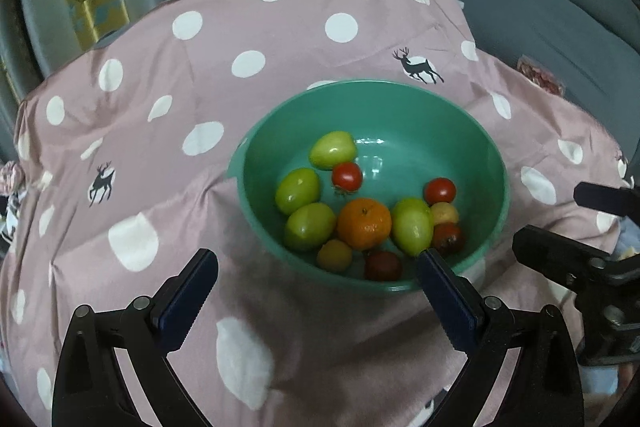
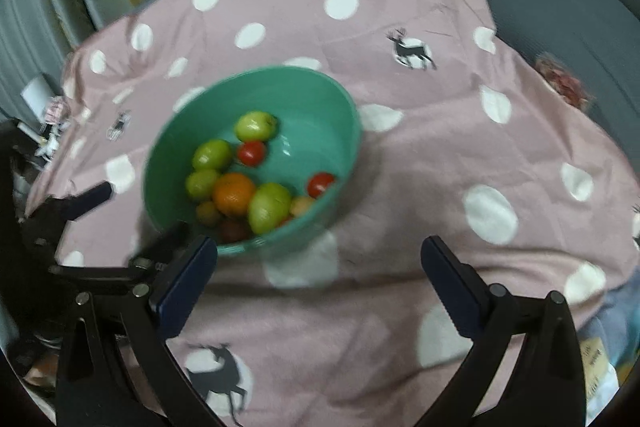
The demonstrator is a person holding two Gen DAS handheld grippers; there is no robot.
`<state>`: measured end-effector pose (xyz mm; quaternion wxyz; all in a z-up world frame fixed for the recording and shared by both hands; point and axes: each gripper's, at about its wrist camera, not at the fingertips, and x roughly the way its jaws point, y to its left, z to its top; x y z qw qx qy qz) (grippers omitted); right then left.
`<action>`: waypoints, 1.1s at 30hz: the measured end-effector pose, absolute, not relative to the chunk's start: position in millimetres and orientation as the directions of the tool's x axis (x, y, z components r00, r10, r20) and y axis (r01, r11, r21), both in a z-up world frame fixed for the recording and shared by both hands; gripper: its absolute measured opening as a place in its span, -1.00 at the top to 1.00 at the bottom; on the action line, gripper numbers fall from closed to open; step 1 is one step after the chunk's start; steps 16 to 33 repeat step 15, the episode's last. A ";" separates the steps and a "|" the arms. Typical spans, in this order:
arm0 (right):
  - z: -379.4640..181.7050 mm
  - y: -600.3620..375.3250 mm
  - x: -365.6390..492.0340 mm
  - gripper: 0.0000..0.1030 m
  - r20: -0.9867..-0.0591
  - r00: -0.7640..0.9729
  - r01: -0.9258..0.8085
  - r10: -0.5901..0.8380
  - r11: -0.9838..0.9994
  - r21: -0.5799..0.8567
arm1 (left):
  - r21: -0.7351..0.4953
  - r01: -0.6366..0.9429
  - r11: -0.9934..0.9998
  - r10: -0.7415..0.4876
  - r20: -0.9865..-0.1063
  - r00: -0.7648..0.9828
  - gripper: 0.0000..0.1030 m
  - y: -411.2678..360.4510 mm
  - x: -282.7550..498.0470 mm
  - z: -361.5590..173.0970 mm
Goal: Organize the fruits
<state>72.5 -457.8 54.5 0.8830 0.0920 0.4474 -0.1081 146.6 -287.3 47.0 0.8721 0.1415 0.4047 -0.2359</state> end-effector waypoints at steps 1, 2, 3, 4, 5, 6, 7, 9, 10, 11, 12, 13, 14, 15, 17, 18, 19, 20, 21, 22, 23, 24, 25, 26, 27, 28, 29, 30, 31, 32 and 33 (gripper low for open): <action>54.1 -459.7 70.5 -1.00 -0.810 0.574 0.284 -0.115 0.957 0.066 | 0.054 0.527 0.848 -0.294 -0.780 0.553 -0.92 -286.6 144.9 46.9; 53.9 -461.9 68.2 -1.00 -0.810 0.574 0.292 -0.117 0.954 0.070 | 0.055 0.531 0.845 -0.291 -0.786 0.546 -0.92 -286.3 142.8 46.5; 53.5 -464.1 66.4 -1.00 -0.811 0.573 0.297 -0.116 0.952 0.074 | 0.061 0.535 0.843 -0.287 -0.789 0.543 -0.92 -285.7 139.0 45.9; 53.4 -465.4 64.5 -1.00 -0.812 0.571 0.302 -0.117 0.950 0.075 | 0.070 0.539 0.839 -0.284 -0.790 0.544 -0.92 -284.5 134.0 45.2; 53.5 -466.6 62.9 -1.00 -0.814 0.569 0.309 -0.122 0.948 0.074 | 0.077 0.543 0.836 -0.280 -0.791 0.544 -0.92 -283.8 130.0 44.2; 53.7 -467.7 61.5 -1.00 -0.816 0.564 0.320 -0.128 0.945 0.073 | 0.080 0.547 0.833 -0.280 -0.792 0.542 -0.92 -282.3 126.9 43.0; 53.6 -468.0 61.1 -1.00 -0.819 0.559 0.327 -0.132 0.942 0.072 | 0.082 0.550 0.831 -0.280 -0.794 0.540 -0.92 -280.1 123.2 41.1; 53.1 -469.3 58.8 -1.00 -0.824 0.551 0.338 -0.130 0.938 0.078 | 0.077 0.552 0.830 -0.285 -0.793 0.539 -0.93 -276.6 119.8 38.8; 52.2 -469.3 58.0 -1.00 -0.827 0.548 0.340 -0.124 0.937 0.085 | 0.069 0.550 0.832 -0.289 -0.793 0.537 -0.92 -275.0 119.2 37.7; 51.1 -469.8 57.1 -1.00 -0.831 0.543 0.341 -0.118 0.936 0.090 | 0.058 0.543 0.838 -0.292 -0.794 0.534 -0.92 -272.1 119.0 36.4; 49.1 -470.5 57.2 -1.00 -0.837 0.535 0.344 -0.115 0.935 0.091 | 0.059 0.537 0.841 -0.284 -0.797 0.533 -0.92 -270.6 118.5 35.0; 46.6 -471.5 57.5 -1.00 -0.843 0.525 0.350 -0.119 0.933 0.087 | 0.063 0.538 0.840 -0.283 -0.796 0.535 -0.92 -270.0 117.4 34.8; 44.8 -472.5 58.0 -1.00 -0.847 0.517 0.356 -0.124 0.931 0.081 | 0.063 0.540 0.839 -0.288 -0.791 0.540 -0.92 -268.8 116.7 34.9; 42.4 -473.2 58.8 -1.00 -0.852 0.506 0.365 -0.131 0.928 0.074 | 0.060 0.542 0.838 -0.292 -0.790 0.539 -0.92 -267.8 116.9 35.1; 42.4 -473.2 58.8 -1.00 -0.852 0.506 0.365 -0.131 0.928 0.074 | 0.060 0.542 0.838 -0.292 -0.790 0.539 -0.92 -267.8 116.9 35.1; 42.4 -473.2 58.8 -1.00 -0.852 0.506 0.365 -0.131 0.928 0.074 | 0.060 0.542 0.838 -0.292 -0.790 0.539 -0.92 -267.8 116.9 35.1; 42.4 -473.2 58.8 -1.00 -0.852 0.506 0.365 -0.131 0.928 0.074 | 0.060 0.542 0.838 -0.292 -0.790 0.539 -0.92 -267.8 116.9 35.1; 42.4 -473.2 58.8 -1.00 -0.852 0.506 0.365 -0.131 0.928 0.074 | 0.060 0.542 0.838 -0.292 -0.790 0.539 -0.92 -267.8 116.9 35.1; 42.4 -473.2 58.8 -1.00 -0.852 0.506 0.365 -0.131 0.928 0.074 | 0.060 0.542 0.838 -0.292 -0.790 0.539 -0.92 -267.8 116.9 35.1; 42.4 -473.2 58.8 -1.00 -0.852 0.506 0.365 -0.131 0.928 0.074 | 0.060 0.542 0.838 -0.292 -0.790 0.539 -0.92 -267.8 116.9 35.1; 42.4 -473.2 58.8 -1.00 -0.852 0.506 0.365 -0.131 0.928 0.074 | 0.060 0.542 0.838 -0.292 -0.790 0.539 -0.92 -267.8 116.9 35.1; 42.4 -473.2 58.8 -1.00 -0.852 0.506 0.365 -0.131 0.928 0.074 | 0.060 0.542 0.838 -0.292 -0.790 0.539 -0.92 -267.8 116.9 35.1; 42.4 -473.2 58.8 -1.00 -0.852 0.506 0.365 -0.131 0.928 0.074 | 0.060 0.542 0.838 -0.292 -0.790 0.539 -0.92 -267.8 116.9 35.1; 42.4 -473.2 58.8 -1.00 -0.852 0.506 0.365 -0.131 0.928 0.074 | 0.060 0.542 0.838 -0.292 -0.790 0.539 -0.92 -267.8 116.9 35.1; 42.4 -473.2 58.8 -1.00 -0.852 0.506 0.365 -0.131 0.928 0.074 | 0.060 0.542 0.838 -0.292 -0.790 0.539 -0.92 -267.8 116.9 35.1; 42.4 -473.2 58.8 -1.00 -0.852 0.506 0.365 -0.131 0.928 0.074 | 0.060 0.542 0.838 -0.292 -0.790 0.539 -0.92 -267.8 116.9 35.1; 42.4 -473.2 58.8 -1.00 -0.852 0.506 0.365 -0.131 0.928 0.074 | 0.060 0.542 0.838 -0.292 -0.790 0.539 -0.92 -267.8 116.9 35.1; 42.4 -473.2 58.8 -1.00 -0.852 0.506 0.365 -0.131 0.928 0.074 | 0.060 0.542 0.838 -0.292 -0.790 0.539 -0.92 -267.8 116.9 35.1; 42.4 -473.2 58.8 -1.00 -0.852 0.506 0.365 -0.131 0.928 0.074 | 0.060 0.542 0.838 -0.292 -0.790 0.539 -0.92 -267.8 116.9 35.1; 42.4 -473.2 58.8 -1.00 -0.852 0.506 0.365 -0.131 0.928 0.074 | 0.060 0.542 0.838 -0.292 -0.790 0.539 -0.92 -267.8 116.9 35.1; 42.4 -473.2 58.8 -1.00 -0.852 0.506 0.365 -0.131 0.928 0.074 | 0.060 0.542 0.838 -0.292 -0.790 0.539 -0.92 -267.8 116.9 35.1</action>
